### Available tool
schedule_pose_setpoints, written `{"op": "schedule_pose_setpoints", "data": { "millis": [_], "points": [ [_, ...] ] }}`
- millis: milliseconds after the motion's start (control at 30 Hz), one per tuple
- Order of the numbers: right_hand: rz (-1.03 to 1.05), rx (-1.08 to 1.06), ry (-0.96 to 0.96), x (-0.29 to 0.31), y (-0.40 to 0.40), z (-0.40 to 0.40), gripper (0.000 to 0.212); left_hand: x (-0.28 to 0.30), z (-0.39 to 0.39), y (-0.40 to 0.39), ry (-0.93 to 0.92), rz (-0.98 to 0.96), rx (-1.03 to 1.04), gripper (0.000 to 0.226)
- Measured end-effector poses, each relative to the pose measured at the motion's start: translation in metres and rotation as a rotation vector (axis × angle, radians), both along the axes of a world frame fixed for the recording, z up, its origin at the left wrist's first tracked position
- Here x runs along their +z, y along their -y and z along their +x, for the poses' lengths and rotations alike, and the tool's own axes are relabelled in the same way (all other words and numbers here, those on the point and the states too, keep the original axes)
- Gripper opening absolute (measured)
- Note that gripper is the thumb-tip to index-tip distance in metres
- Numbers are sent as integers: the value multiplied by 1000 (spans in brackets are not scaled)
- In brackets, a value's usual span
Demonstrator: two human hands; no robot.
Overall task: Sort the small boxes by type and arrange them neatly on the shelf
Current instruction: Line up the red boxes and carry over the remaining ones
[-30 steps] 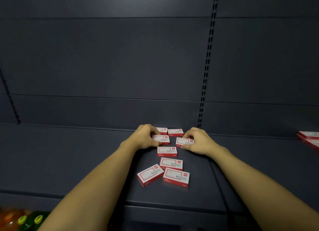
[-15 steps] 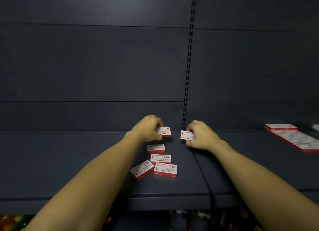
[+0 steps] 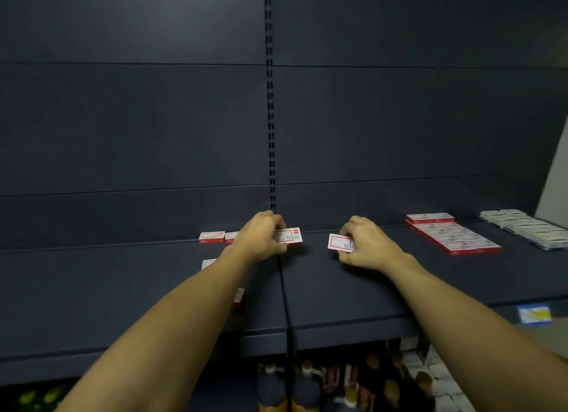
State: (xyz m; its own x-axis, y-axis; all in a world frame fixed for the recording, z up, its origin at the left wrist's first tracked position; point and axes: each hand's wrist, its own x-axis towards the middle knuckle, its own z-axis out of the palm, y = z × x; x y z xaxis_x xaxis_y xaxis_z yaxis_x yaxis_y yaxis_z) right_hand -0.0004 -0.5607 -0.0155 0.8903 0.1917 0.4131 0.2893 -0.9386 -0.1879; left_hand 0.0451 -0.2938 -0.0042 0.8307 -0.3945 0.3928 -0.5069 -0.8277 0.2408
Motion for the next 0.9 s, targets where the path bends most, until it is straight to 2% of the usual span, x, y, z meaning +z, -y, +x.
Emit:
{"op": "schedule_pose_setpoints", "data": {
  "millis": [500,900],
  "points": [
    [104,-35,-19,-8,168,-49,30,-13,-26,152,-39,-93,1,33],
    [134,-148,-11,-23,254,-24,44,-23,3,264,-65,-19,-74,38]
  ]
}}
